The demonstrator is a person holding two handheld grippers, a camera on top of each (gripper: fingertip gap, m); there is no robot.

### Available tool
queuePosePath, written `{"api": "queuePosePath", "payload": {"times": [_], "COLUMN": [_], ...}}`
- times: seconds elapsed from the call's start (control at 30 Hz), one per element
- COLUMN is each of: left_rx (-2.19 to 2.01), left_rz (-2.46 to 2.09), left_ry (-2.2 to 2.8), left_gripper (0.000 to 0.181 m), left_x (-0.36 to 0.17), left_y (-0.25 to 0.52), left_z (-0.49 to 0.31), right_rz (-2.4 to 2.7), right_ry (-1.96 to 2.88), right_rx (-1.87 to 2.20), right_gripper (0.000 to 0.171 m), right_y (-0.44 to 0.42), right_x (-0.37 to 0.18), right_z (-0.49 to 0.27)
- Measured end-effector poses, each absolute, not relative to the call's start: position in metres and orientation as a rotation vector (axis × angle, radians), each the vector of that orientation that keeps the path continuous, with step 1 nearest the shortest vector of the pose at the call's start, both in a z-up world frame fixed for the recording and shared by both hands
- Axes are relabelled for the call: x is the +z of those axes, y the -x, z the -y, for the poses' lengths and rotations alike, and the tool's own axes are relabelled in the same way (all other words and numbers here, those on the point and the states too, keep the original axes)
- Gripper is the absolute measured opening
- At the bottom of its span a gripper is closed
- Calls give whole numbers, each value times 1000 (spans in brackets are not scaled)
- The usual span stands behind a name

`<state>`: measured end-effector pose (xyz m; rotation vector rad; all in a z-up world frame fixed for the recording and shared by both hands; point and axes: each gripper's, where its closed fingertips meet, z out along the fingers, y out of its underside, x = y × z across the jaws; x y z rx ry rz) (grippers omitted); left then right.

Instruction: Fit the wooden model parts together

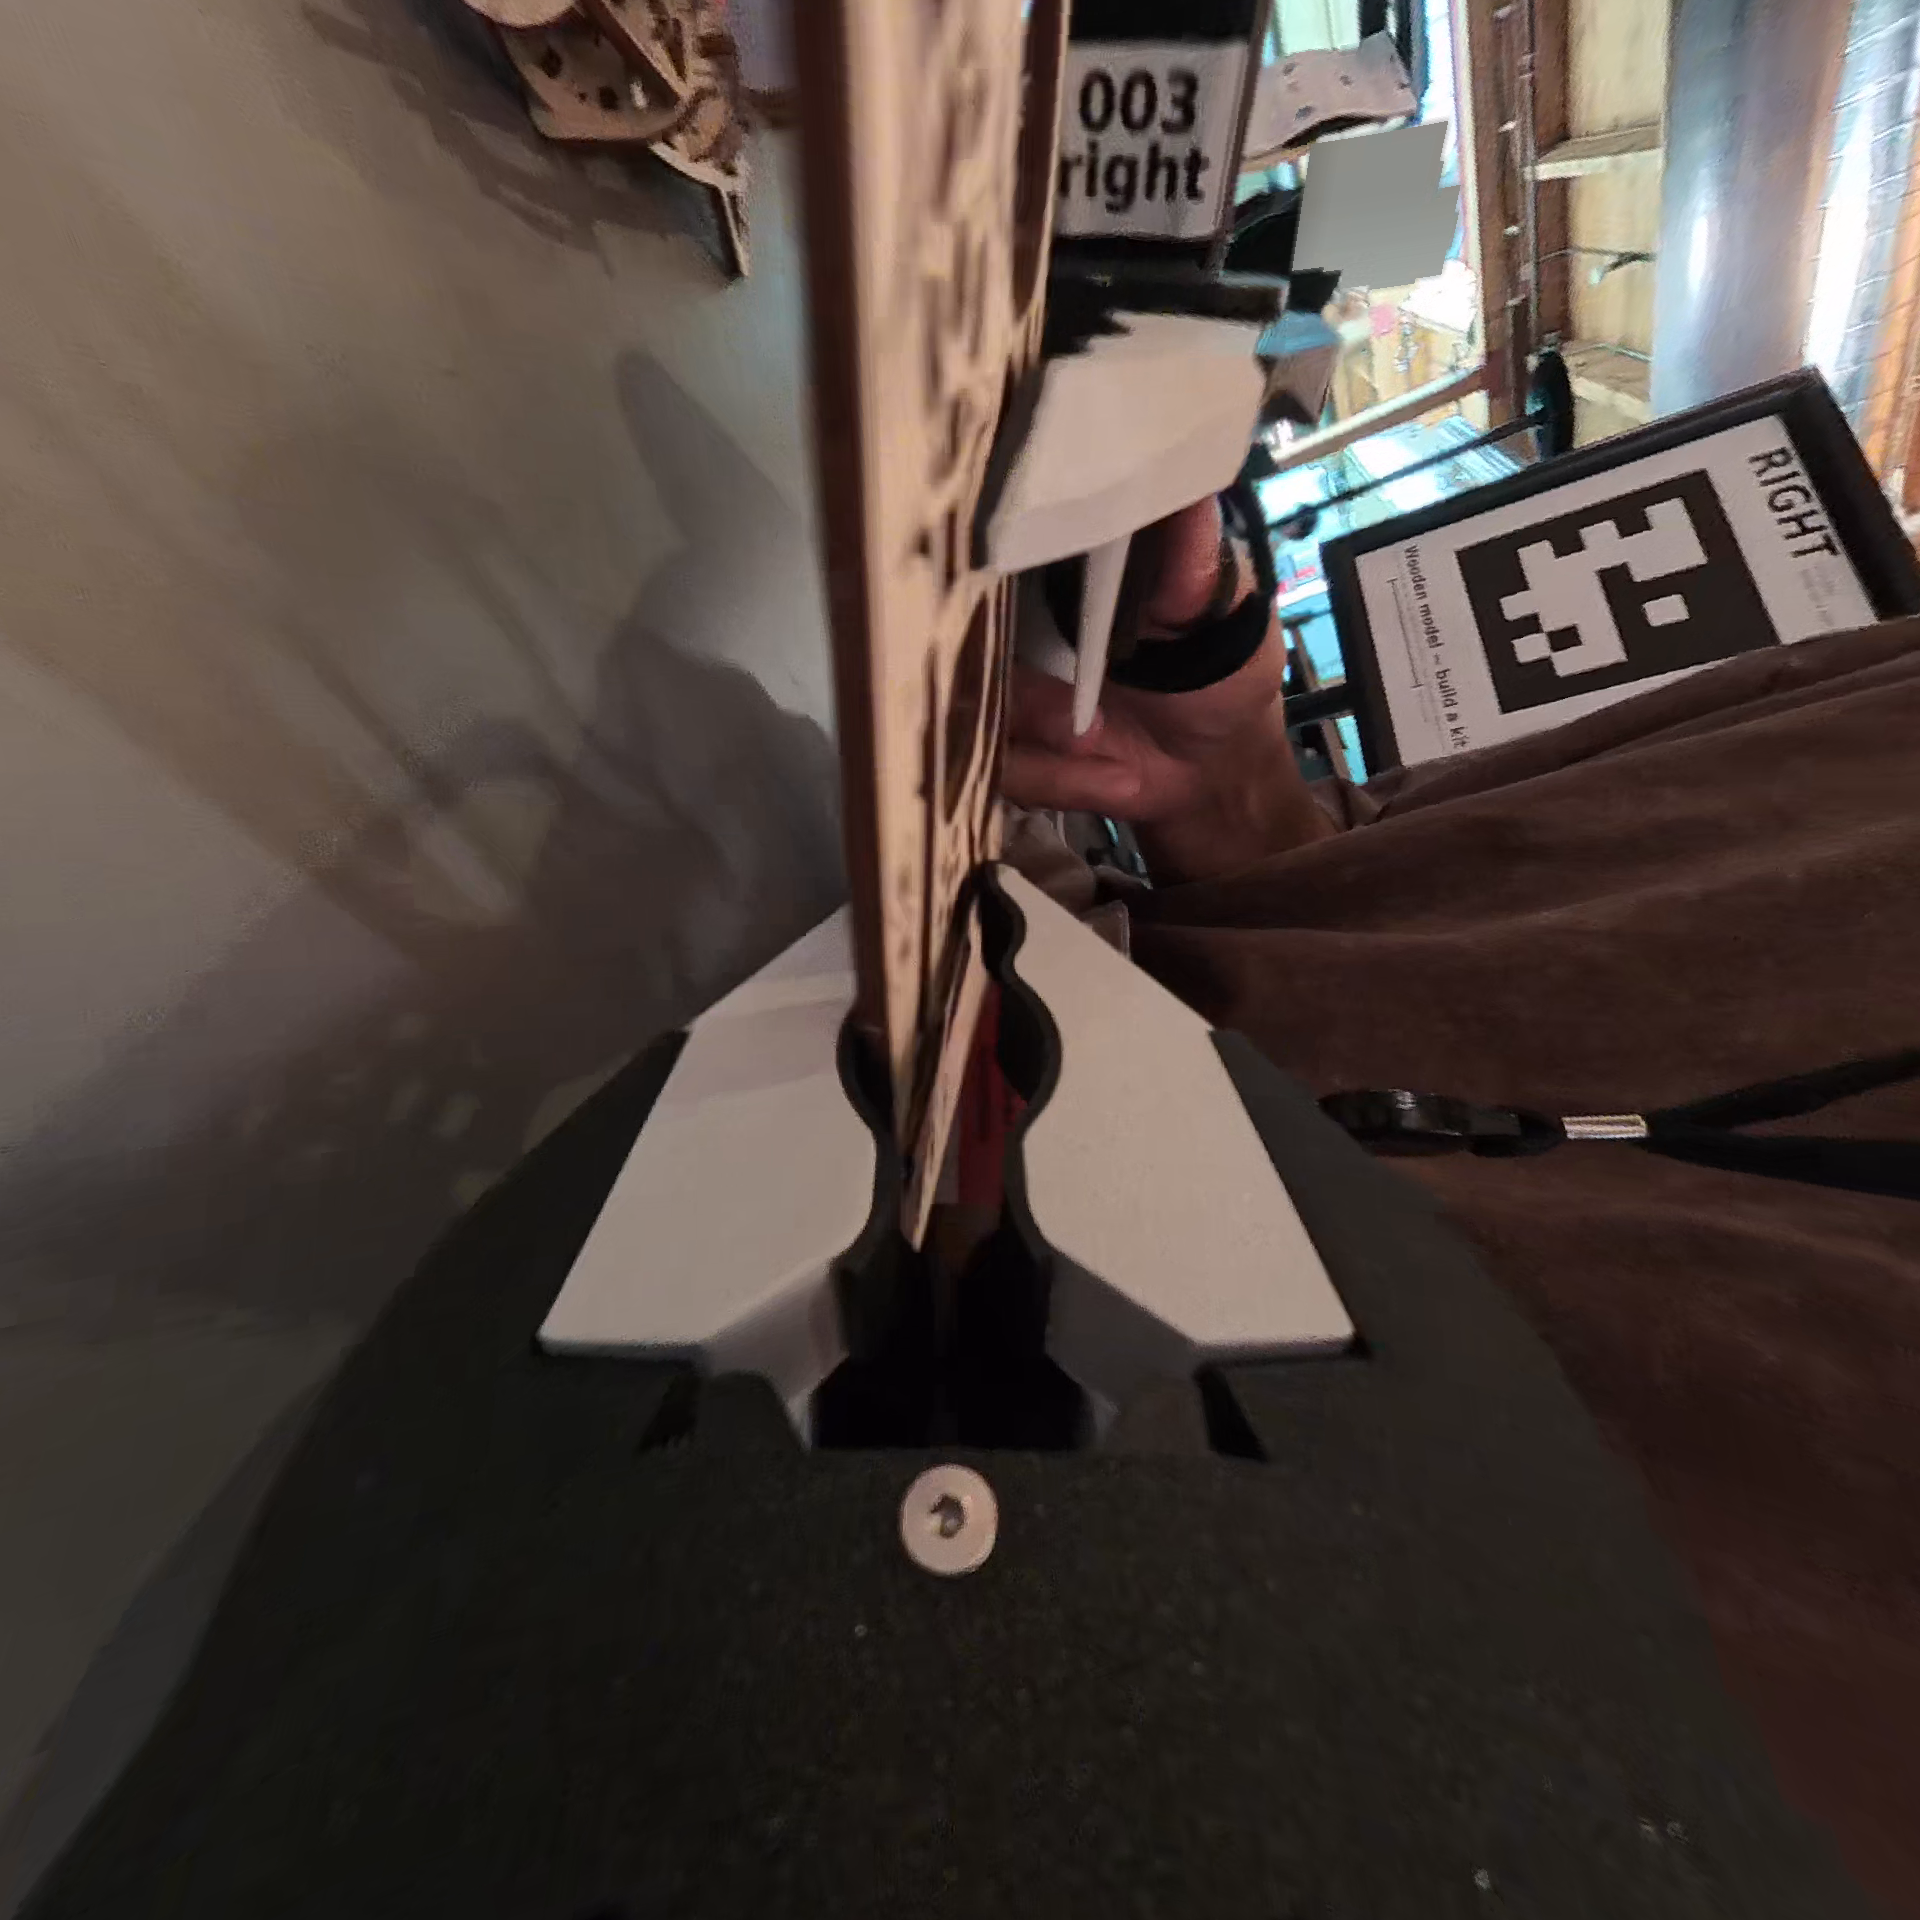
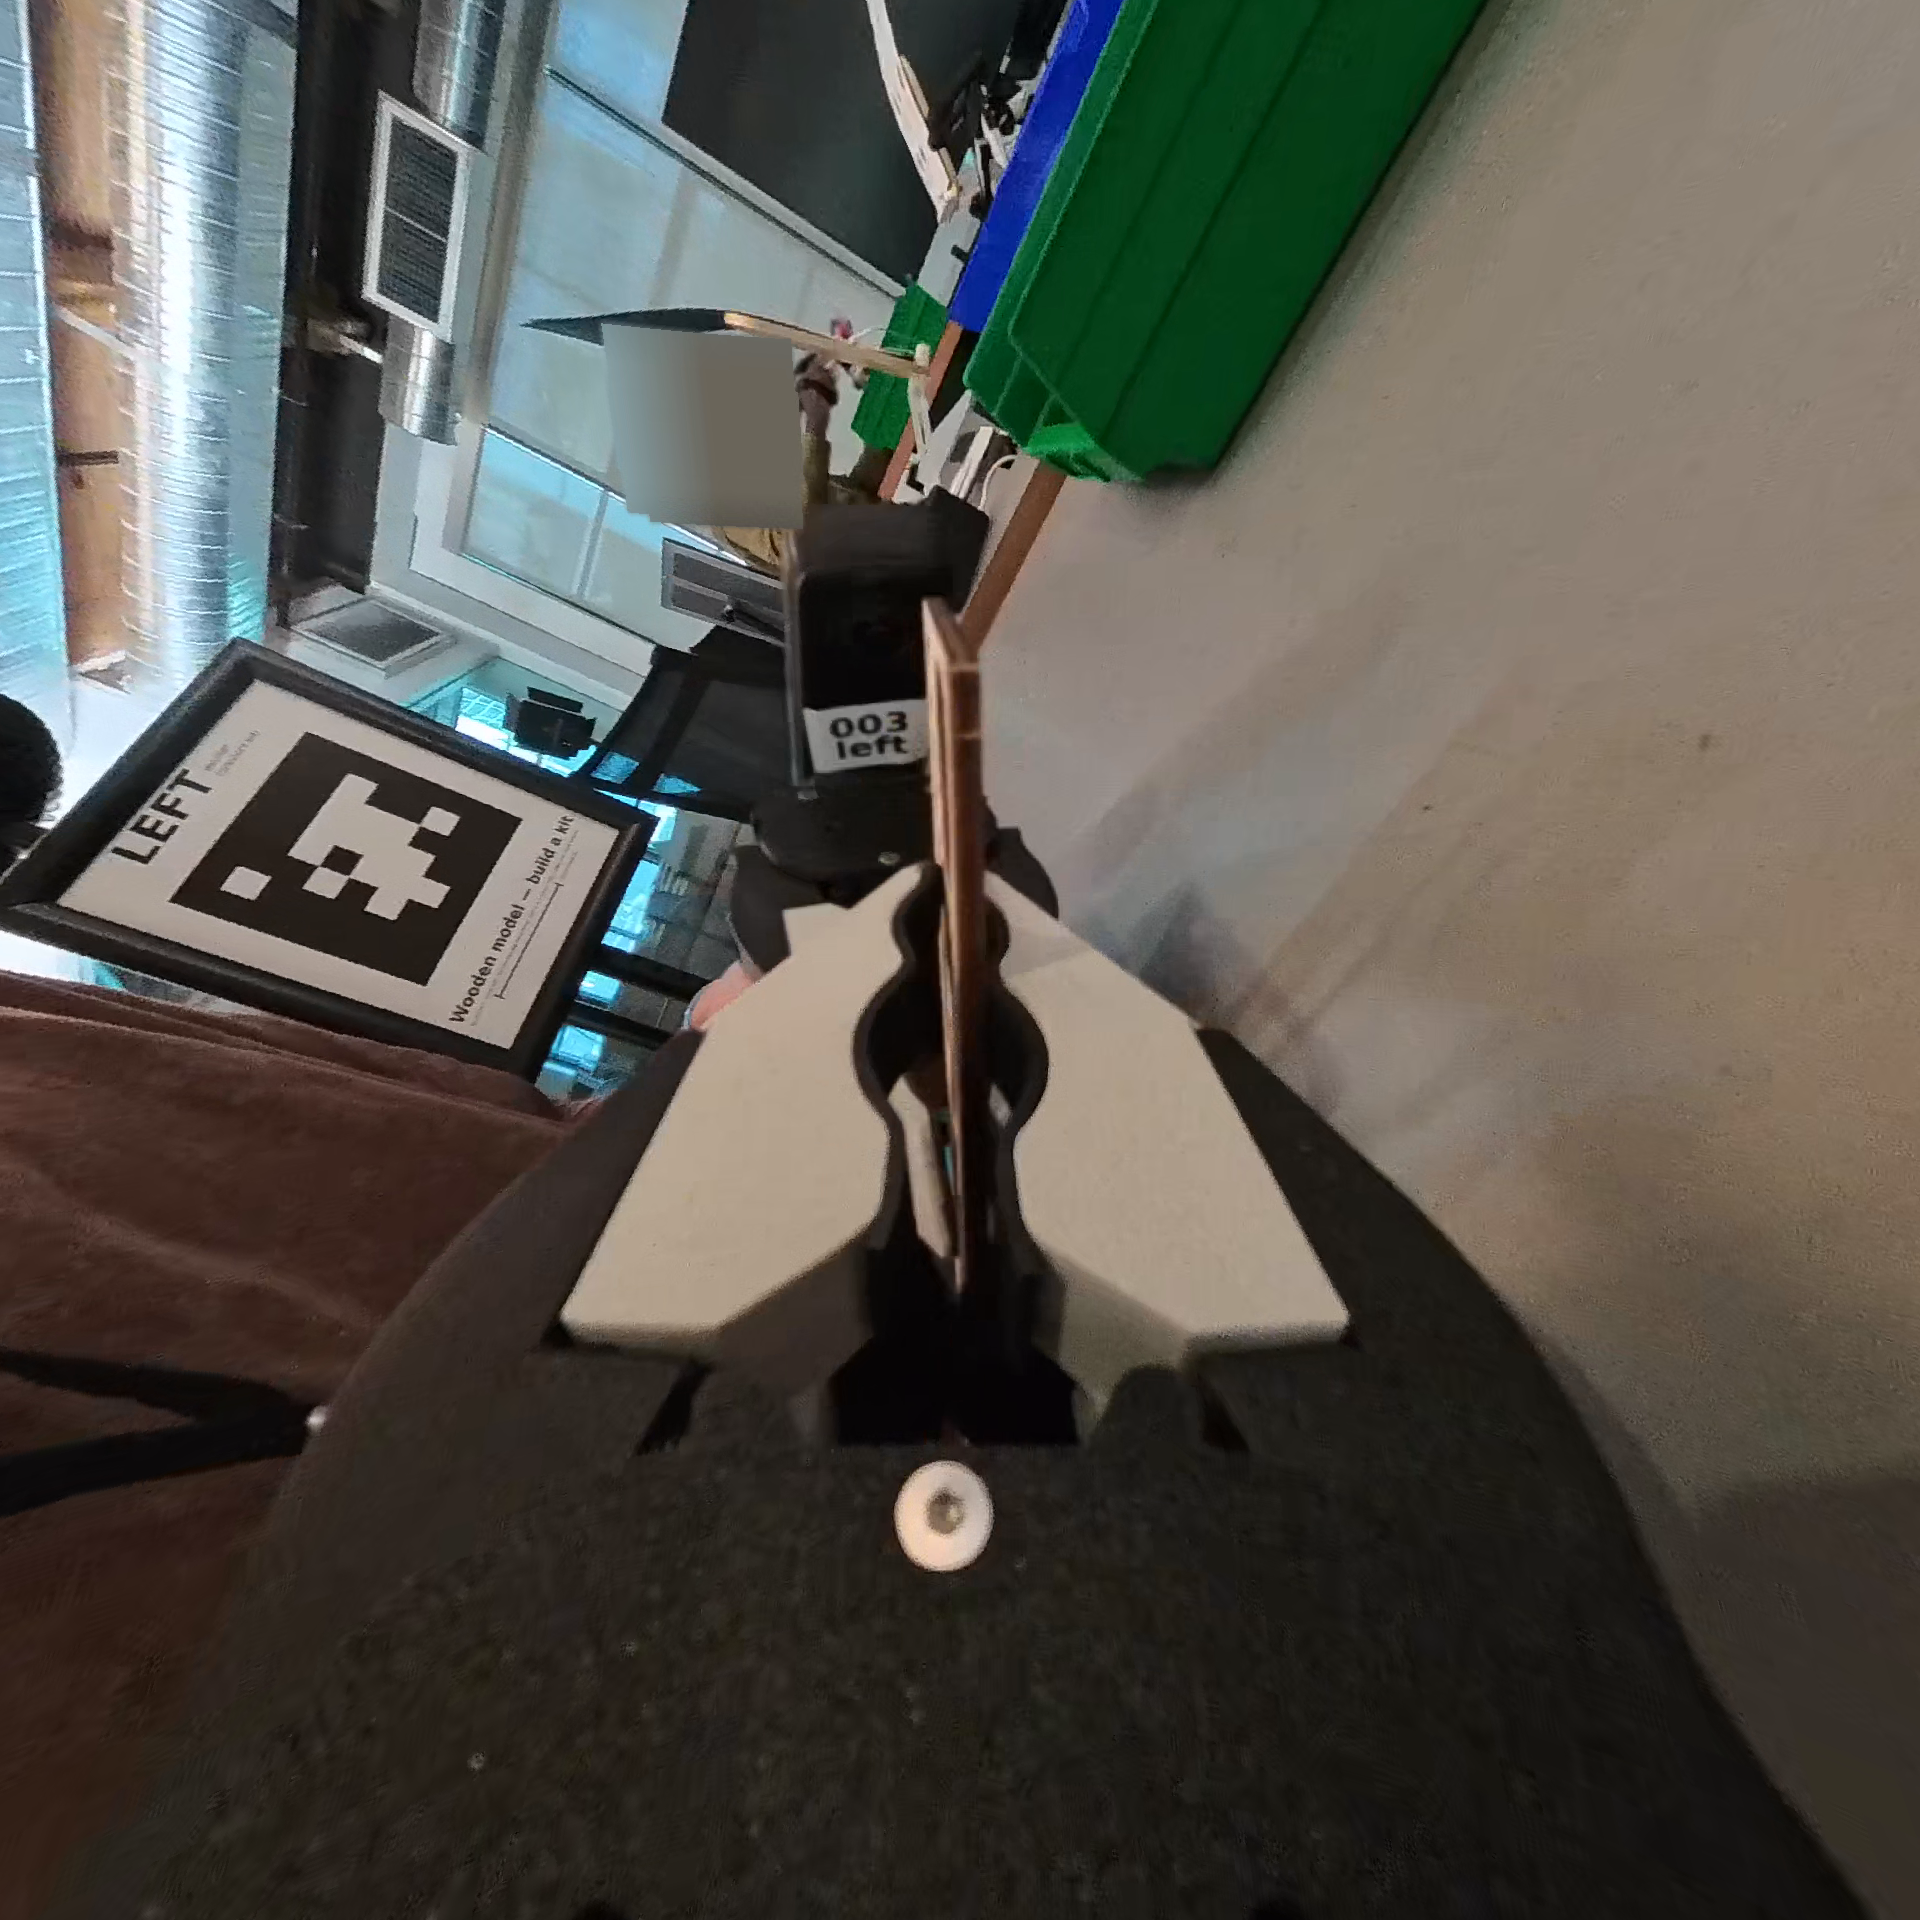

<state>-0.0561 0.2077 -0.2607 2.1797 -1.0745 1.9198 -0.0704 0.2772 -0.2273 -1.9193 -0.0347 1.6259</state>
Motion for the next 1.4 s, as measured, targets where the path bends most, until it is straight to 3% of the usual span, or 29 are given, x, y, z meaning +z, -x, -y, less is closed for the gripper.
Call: {"api": "queuePosePath", "payload": {"times": [0.1, 0.27, 0.63, 1.07, 1.4], "left_rx": [2009, 2069, 2224, 2118, 2164], "left_rz": [1028, 1022, 791, 1001, 934], "left_ry": [-2249, -2234, -2090, -2281, -2240], "left_gripper": [24, 1, 1, 0, 0], "left_x": [-251, -243, -228, -241, -237], "left_y": [59, 62, 62, 60, 60], "left_z": [-228, -232, -235, -234, -240], "right_rz": [77, 197, 161, 354, 185], "right_ry": [1950, 1988, 1899, 2028, 1907], "right_rx": [1651, 1706, 1716, 1396, 1634], "right_gripper": [2, 4, 3, 8, 10], "right_y": [69, 78, 76, 73, 63], "right_x": [-231, -230, -221, -237, -226], "right_z": [-272, -261, -268, -267, -269]}}
